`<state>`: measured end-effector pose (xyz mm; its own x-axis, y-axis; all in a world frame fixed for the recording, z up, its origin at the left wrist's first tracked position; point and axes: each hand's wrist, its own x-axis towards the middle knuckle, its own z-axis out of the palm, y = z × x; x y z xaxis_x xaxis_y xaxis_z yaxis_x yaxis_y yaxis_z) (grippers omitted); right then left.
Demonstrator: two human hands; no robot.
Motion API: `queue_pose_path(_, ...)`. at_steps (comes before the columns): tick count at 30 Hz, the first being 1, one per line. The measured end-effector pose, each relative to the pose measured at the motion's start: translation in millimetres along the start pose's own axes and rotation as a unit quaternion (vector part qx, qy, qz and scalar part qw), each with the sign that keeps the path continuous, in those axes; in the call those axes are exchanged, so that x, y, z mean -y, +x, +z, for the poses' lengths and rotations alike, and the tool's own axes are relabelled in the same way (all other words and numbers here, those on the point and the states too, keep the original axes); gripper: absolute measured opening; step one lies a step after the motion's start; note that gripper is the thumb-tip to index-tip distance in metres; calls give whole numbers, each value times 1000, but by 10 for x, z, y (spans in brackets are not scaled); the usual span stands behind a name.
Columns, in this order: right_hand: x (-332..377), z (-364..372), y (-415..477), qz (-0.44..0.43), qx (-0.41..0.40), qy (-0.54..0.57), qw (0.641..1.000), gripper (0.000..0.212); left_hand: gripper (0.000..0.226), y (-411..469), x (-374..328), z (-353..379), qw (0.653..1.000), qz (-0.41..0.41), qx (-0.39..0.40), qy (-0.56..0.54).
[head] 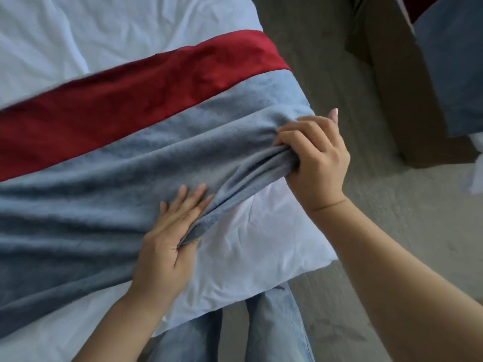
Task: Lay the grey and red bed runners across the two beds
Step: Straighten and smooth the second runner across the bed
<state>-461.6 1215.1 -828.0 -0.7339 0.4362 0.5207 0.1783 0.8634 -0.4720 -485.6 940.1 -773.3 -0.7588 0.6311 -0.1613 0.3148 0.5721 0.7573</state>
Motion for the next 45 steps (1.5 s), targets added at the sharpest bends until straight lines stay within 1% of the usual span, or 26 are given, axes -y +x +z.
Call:
queue_pose_path(2, -91, -105, 18, 17, -29, -13, 999, 27, 79, 14, -34, 85, 1000, 23, -9, 4)
queue_pose_path(3, -151, -169, 56, 47, -45, -20, 998, 27, 76, 12, -44, 124, 999, 33, -12, 4)
queue_pose_path(6, -532, -361, 169, 188, -87, -46, 977, 22, 60, -55, -31, 249, 1000, 26, -4, -12)
queue_pose_path(8, -808, -469, 131, 283, -80, -65, 954, 21, 58, -164, 49, 302, 1000, -2, 19, -20)
queue_pose_path(9, -926, -519, 55, 313, -64, -71, 945, 22, 57, -224, 108, 333, 999, -17, 38, -11)
queue_pose_path(11, -1109, -601, -149, 316, 6, -85, 945, 27, 60, -310, 226, 426, 994, -39, 94, 42)
queue_pose_path(13, -1188, -640, -384, 253, 136, -83, 954, 38, 70, -343, 296, 531, 975, -23, 152, 161)
queue_pose_path(14, -1197, -644, -491, 221, 214, -65, 949, 43, 76, -342, 306, 597, 958, -5, 179, 223)
queue_pose_path(16, -1154, -622, -683, 192, 360, -26, 913, 56, 81, -308, 266, 736, 938, 7, 197, 284)
queue_pose_path(17, -1098, -591, -780, 194, 412, -15, 890, 63, 82, -267, 237, 801, 937, 11, 193, 290)
queue_pose_path(18, -1037, -552, -878, 203, 439, -6, 875, 66, 84, -201, 203, 864, 936, 20, 188, 298)
queue_pose_path(19, -973, -515, -970, 216, 439, 5, 872, 65, 89, -116, 164, 923, 931, 36, 185, 312)
queue_pose_path(21, -871, -484, -1073, 251, 397, 28, 882, 59, 101, 84, 62, 1035, 917, 73, 186, 346)
queue_pose_path(22, -850, -483, -1076, 268, 371, 37, 889, 59, 101, 176, -1, 1091, 912, 89, 187, 355)
queue_pose_path(24, -851, -498, -1046, 277, 314, 44, 907, 63, 88, 302, -124, 1203, 905, 129, 189, 358)
queue_pose_path(26, -828, -529, -1026, 236, 273, 33, 932, 63, 72, 326, -203, 1287, 902, 148, 202, 352)
queue_pose_path(28, -767, -557, -1017, 203, 271, 17, 941, 59, 64, 299, -200, 1306, 895, 136, 227, 359)
queue_pose_path(31, -729, -540, -916, 193, 295, 13, 936, 54, 62, 245, -105, 1251, 892, 126, 248, 355)
queue_pose_path(33, -756, -519, -793, 164, 286, 31, 944, 51, 71, 256, -37, 1176, 886, 138, 263, 355)
queue_pose_path(35, -759, -485, -630, 191, 274, 77, 940, 61, 80, 313, 54, 1038, 885, 129, 270, 357)
queue_pose_path(37, -681, -396, -369, 246, 256, 117, 928, 69, 76, 416, 200, 839, 898, 88, 239, 359)
queue_pose_path(39, -492, -188, -4, 246, 227, 139, 932, 58, 66, 588, 359, 592, 913, 19, 194, 358)
queue_pose_path(41, -257, 150, 433, 202, 230, 152, 940, 43, 60, 849, 492, 330, 924, -30, 145, 353)
queue_pose_path(42, -133, 345, 647, 181, 254, 147, 939, 38, 59, 1021, 553, 202, 930, -45, 119, 344)
queue_pose_path(44, 95, 721, 1019, 122, 300, 118, 939, 39, 58, 1418, 658, -39, 946, -64, 62, 313)
queue_pose_path(45, 194, 890, 1178, 92, 308, 105, 941, 42, 57, 1633, 695, -140, 952, -71, 35, 296)
